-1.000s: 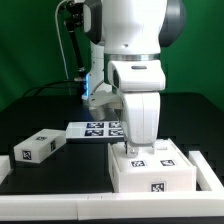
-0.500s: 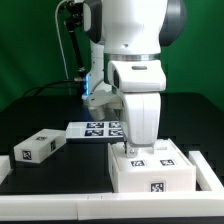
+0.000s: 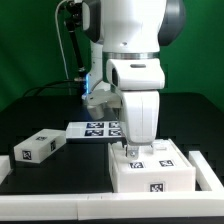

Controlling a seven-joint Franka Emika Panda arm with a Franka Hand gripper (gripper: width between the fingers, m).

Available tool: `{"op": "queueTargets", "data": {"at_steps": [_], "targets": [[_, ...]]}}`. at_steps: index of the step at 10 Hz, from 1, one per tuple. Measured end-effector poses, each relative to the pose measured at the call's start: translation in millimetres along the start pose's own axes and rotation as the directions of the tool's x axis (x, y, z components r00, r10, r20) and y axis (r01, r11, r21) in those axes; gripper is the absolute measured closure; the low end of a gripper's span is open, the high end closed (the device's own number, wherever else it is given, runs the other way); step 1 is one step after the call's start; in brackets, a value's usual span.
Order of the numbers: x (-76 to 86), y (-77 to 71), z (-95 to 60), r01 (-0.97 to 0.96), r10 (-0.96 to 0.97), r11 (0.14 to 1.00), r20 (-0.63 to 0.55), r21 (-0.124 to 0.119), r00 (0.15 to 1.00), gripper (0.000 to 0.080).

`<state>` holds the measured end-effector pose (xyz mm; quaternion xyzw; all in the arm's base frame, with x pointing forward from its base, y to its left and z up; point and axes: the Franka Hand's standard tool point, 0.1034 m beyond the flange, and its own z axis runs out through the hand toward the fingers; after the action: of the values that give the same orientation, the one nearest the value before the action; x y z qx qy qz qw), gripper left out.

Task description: Assemble cabinet

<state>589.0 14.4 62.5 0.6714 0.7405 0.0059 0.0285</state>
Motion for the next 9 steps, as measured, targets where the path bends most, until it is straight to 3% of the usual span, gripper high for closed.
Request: {"op": "queueTargets", "data": {"at_steps": [2, 3, 4, 7, 8, 9], "targets": [[-2.1, 0.5, -2.5, -0.003, 0.003, 1.000, 0.001, -0.005, 1.000, 0.0139], [-3.6, -0.6, -4.9, -0.007, 0.007, 1.000, 0.001, -0.014, 1.000, 0.0139], [-6.0, -5.8, -9.7, -0.013, 0.013, 0.999, 0.002, -0.032, 1.000, 0.0032], [-16.9, -50.8, -37.2, -0.125, 0.125, 0.982, -0.009, -0.145, 0.992, 0.0002], [-14.2, -71.4, -40.4, -0.183, 0.181, 0.970, -0.024, -0.161, 0.983, 0.0002], [-7.2, -88.0, -36.5, -0.268, 0.265, 0.952, -0.042, -0.147, 0.963, 0.0002]]}}
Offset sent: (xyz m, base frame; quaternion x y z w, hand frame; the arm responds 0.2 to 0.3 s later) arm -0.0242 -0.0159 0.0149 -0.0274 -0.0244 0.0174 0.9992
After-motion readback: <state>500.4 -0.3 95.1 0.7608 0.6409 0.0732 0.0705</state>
